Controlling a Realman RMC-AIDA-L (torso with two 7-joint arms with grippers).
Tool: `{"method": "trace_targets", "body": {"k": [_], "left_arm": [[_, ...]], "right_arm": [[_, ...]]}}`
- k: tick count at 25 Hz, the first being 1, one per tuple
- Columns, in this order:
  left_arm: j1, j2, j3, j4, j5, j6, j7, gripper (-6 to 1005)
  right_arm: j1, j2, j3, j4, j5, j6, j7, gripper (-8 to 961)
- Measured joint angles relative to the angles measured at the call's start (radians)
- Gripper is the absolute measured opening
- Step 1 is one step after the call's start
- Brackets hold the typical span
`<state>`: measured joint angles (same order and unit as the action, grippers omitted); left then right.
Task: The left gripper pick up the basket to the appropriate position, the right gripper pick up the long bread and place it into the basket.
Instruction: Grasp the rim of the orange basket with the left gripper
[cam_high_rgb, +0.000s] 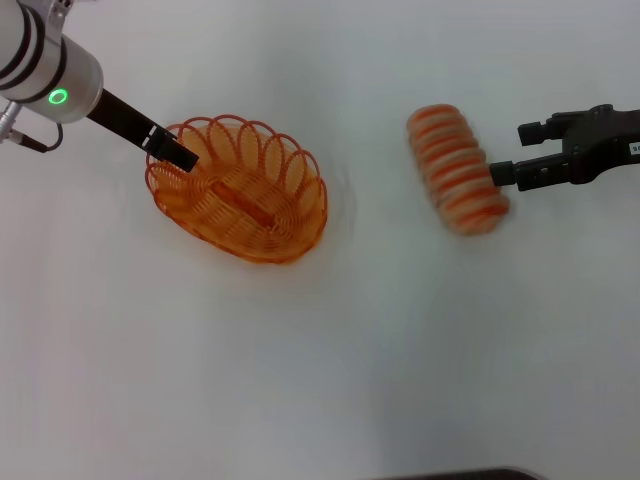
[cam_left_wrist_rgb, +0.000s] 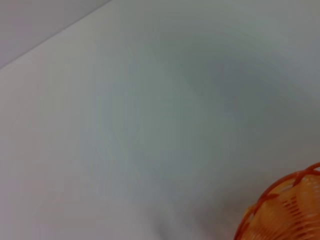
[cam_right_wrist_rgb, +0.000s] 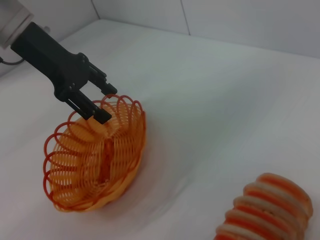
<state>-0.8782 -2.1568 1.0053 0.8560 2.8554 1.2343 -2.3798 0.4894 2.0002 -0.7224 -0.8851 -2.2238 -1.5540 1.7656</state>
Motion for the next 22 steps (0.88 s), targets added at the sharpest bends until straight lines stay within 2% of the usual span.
{"method": "trace_targets", "body": {"k": [7, 18, 22], "left_arm": [[-0.001, 0.0, 0.009, -0.017, 0.001, -0.018, 0.0, 786], [-0.001, 0.001, 0.01, -0.016, 0.001, -0.021, -0.002, 578], [-0.003, 0.003, 0.012, -0.016, 0.001, -0.016, -0.008, 380]], "right_arm": [[0.001, 0.0, 0.0, 0.0, -0.003, 0.0, 0.0, 927], [0.001, -0.003, 0.0, 0.0, -0.005, 0.0, 0.0, 927], [0.004, -0.003, 0.0, 0.0, -0.005, 0.0, 0.0, 927]]}}
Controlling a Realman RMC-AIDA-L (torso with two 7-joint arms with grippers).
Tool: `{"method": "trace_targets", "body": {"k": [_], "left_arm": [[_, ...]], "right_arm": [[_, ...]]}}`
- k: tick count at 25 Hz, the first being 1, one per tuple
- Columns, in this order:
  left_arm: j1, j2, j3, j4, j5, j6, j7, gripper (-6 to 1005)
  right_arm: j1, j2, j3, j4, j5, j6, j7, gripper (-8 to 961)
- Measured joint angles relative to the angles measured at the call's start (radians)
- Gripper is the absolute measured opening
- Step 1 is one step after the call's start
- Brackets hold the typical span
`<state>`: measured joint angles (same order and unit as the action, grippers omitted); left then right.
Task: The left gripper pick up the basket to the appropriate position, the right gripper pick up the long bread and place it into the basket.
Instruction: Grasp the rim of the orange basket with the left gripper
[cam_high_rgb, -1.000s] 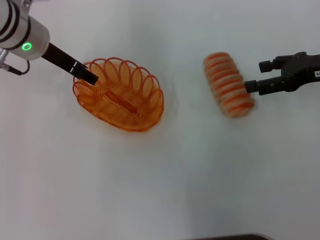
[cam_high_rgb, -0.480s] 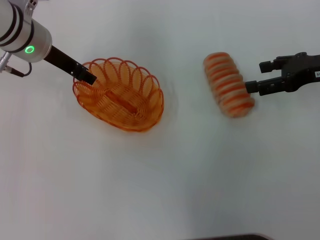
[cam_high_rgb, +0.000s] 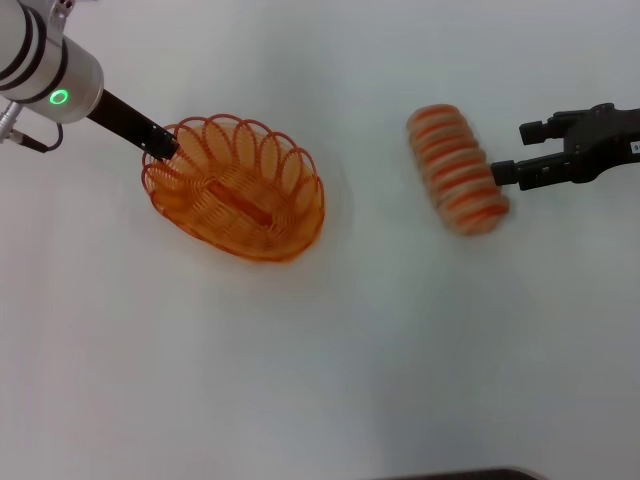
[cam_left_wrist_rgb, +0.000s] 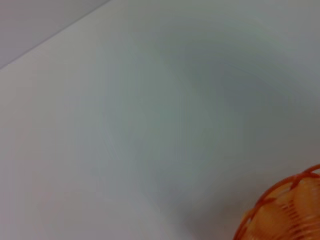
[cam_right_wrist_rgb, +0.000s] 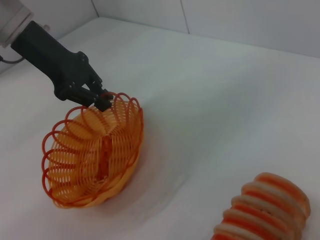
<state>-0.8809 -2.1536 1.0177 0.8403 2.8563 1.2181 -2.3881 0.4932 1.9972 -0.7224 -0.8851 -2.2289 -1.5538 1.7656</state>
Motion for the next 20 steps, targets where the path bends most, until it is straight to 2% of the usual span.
{"method": "trace_targets", "body": {"k": [7, 12, 16, 17, 20], "left_arm": [[-0.008, 0.006, -0.005, 0.0, -0.002, 0.04, -0.005, 107], [-0.019, 0.013, -0.035, 0.006, -0.01, 0.098, -0.037, 92], [-0.034, 0.014, -0.094, 0.009, -0.012, 0.143, -0.047, 90], [-0.045, 0.015, -0.136, 0.016, -0.013, 0.168, -0.069, 90], [-0.053, 0.023, -0.148, 0.023, -0.014, 0.195, -0.109, 88]], "right_arm": [[0.004, 0.0, 0.0, 0.0, 0.0, 0.001, 0.0, 927], [0.006, 0.0, 0.003, 0.0, 0.0, 0.001, 0.0, 927], [0.006, 0.0, 0.005, 0.0, 0.001, 0.0, 0.003, 927], [0.006, 0.0, 0.004, 0.0, 0.001, 0.0, 0.004, 927], [0.011, 0.001, 0.003, 0.0, 0.001, -0.006, 0.004, 927]]}}
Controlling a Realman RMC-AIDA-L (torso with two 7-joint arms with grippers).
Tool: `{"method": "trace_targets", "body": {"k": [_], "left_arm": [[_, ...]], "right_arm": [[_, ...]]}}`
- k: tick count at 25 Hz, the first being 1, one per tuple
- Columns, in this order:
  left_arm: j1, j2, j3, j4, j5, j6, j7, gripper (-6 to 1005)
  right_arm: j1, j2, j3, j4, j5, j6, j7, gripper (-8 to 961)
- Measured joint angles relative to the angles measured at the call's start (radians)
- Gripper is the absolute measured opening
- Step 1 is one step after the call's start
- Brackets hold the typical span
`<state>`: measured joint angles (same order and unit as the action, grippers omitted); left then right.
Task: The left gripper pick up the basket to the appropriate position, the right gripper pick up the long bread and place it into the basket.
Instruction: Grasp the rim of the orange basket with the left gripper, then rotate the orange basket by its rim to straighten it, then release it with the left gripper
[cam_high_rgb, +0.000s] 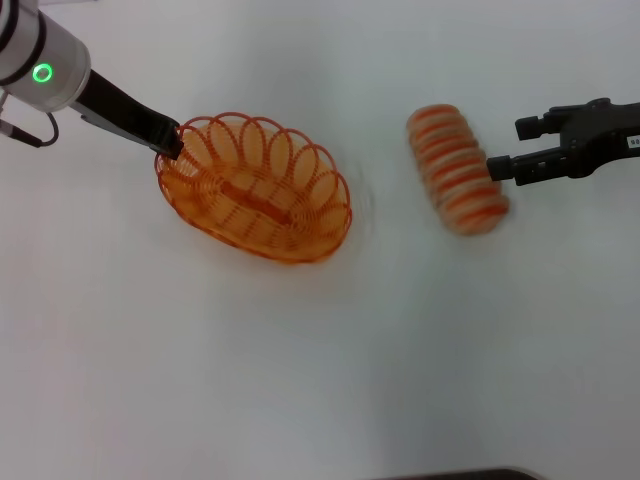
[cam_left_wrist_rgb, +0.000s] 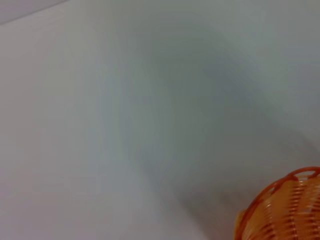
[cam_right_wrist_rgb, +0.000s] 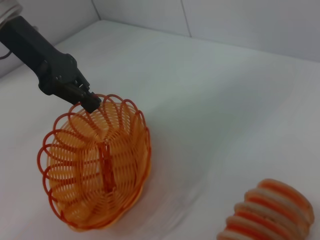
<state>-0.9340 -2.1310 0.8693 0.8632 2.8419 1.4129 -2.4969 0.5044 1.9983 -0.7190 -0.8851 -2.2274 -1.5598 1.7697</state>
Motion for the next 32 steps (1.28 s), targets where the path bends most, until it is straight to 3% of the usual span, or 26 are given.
{"method": "trace_targets", "body": {"k": [8, 18, 32], "left_arm": [[-0.004, 0.008, -0.029, 0.029, -0.056, 0.106, -0.051, 63], [0.015, 0.013, -0.107, 0.039, -0.094, 0.138, -0.117, 59], [0.153, -0.015, -0.132, 0.058, -0.204, 0.088, -0.14, 55]], "right_arm": [[0.011, 0.001, 0.005, 0.0, 0.004, 0.009, 0.014, 928], [0.023, 0.0, 0.006, 0.0, 0.005, 0.011, 0.039, 928], [0.036, 0.004, 0.021, 0.001, 0.005, 0.018, 0.048, 928]]}}
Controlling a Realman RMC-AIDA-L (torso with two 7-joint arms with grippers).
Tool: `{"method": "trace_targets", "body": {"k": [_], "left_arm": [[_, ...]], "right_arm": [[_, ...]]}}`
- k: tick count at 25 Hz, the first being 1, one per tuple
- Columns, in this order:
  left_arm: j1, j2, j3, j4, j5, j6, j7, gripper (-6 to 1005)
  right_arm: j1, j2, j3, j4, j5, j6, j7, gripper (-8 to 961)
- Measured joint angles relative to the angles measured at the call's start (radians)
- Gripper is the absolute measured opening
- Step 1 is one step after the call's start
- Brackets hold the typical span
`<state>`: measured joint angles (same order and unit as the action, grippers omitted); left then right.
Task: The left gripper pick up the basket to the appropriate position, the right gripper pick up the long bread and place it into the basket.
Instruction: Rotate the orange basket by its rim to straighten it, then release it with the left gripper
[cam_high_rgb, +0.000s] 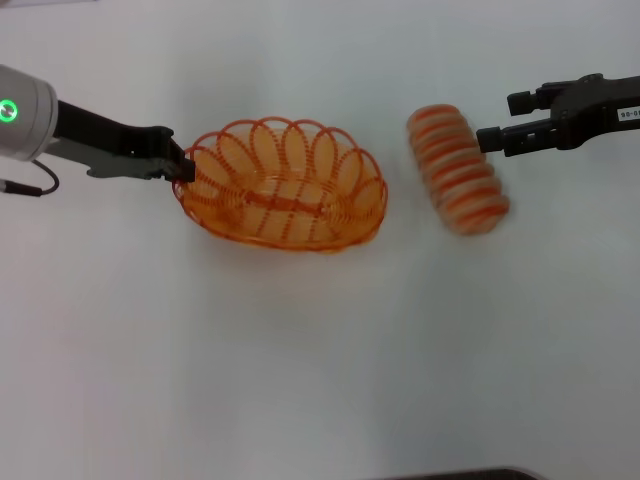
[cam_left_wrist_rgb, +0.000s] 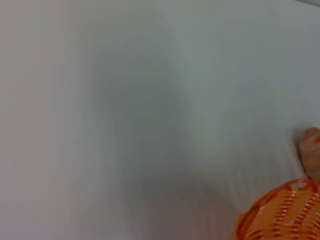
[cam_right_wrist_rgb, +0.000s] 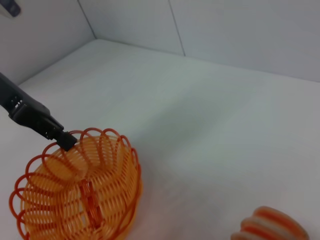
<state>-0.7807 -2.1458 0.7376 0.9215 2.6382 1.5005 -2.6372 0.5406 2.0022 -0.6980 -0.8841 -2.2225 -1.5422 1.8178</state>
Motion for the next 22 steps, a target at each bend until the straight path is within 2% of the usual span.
{"method": "trace_targets", "body": {"k": [5, 15, 22], "left_arm": [[0.033, -0.011, -0.002, 0.006, -0.018, -0.018, 0.002, 56], [0.111, -0.014, 0.004, -0.004, -0.112, -0.072, 0.015, 55], [0.134, -0.017, 0.016, -0.006, -0.124, -0.104, 0.016, 55]], "right_arm": [[0.001, 0.004, 0.002, 0.0, 0.001, 0.001, 0.0, 928], [0.0, 0.004, 0.002, 0.001, 0.001, 0.006, 0.0, 928], [0.0, 0.004, 0.002, 0.002, 0.001, 0.006, -0.001, 929]]}}
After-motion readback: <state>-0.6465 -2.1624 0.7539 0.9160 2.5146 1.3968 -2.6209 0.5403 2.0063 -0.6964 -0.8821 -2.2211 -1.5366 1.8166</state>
